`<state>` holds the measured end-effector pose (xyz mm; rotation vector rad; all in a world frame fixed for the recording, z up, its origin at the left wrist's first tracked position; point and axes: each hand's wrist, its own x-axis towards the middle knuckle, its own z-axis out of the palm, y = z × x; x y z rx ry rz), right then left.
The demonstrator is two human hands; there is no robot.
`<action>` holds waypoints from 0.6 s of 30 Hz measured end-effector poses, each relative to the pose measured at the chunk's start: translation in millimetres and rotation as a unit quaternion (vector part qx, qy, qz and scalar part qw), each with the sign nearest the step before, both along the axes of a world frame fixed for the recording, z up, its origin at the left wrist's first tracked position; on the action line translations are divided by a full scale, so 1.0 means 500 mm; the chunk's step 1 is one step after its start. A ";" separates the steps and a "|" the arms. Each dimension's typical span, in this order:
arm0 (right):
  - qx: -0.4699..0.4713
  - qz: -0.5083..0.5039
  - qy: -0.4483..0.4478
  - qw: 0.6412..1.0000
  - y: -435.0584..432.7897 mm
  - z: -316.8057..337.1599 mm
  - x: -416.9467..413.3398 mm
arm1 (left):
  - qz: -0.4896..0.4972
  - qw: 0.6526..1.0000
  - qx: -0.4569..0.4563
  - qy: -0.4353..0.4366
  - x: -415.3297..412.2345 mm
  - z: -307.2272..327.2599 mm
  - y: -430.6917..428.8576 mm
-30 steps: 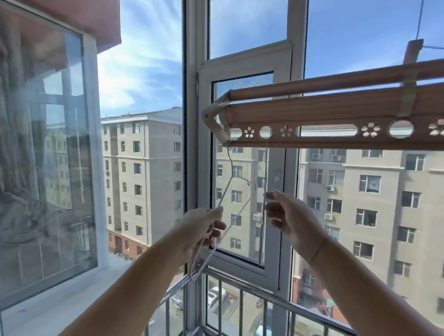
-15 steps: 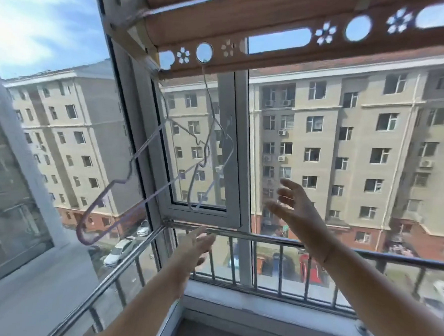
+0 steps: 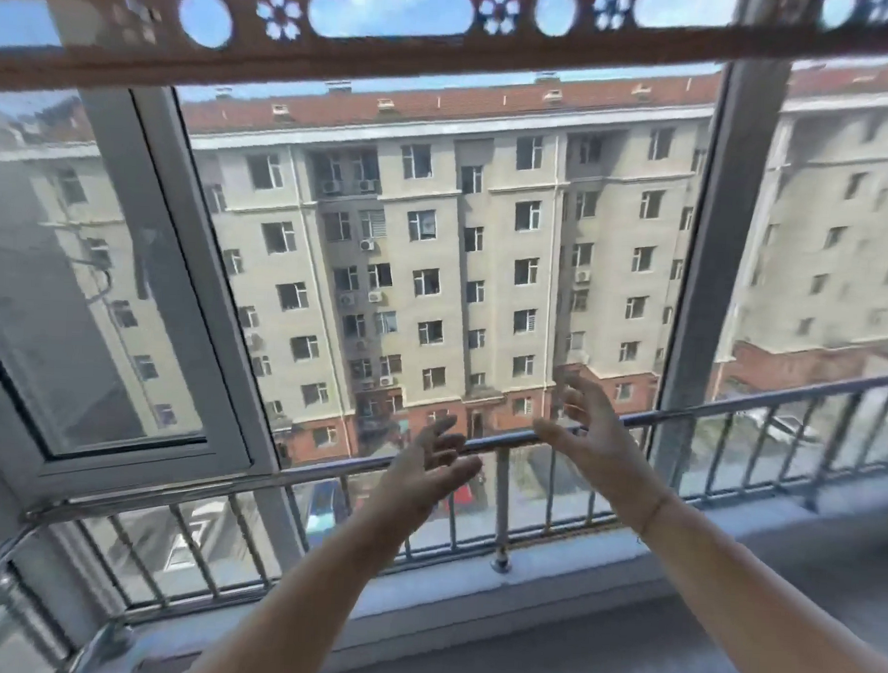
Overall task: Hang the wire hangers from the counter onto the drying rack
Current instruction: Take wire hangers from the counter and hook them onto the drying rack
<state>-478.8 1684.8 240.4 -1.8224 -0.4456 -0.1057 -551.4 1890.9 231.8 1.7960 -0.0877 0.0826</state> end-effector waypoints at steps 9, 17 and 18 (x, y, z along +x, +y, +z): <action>-0.009 -0.158 0.005 0.987 -0.488 -0.024 0.058 | -0.152 0.988 0.013 -0.004 0.167 -0.022 -0.484; 0.007 -0.293 0.016 0.956 -0.876 -0.038 0.025 | -0.287 0.958 0.007 0.020 0.234 -0.060 -0.879; 0.010 -0.310 0.016 0.950 -0.922 -0.039 0.015 | -0.301 0.953 0.014 0.020 0.239 -0.062 -0.926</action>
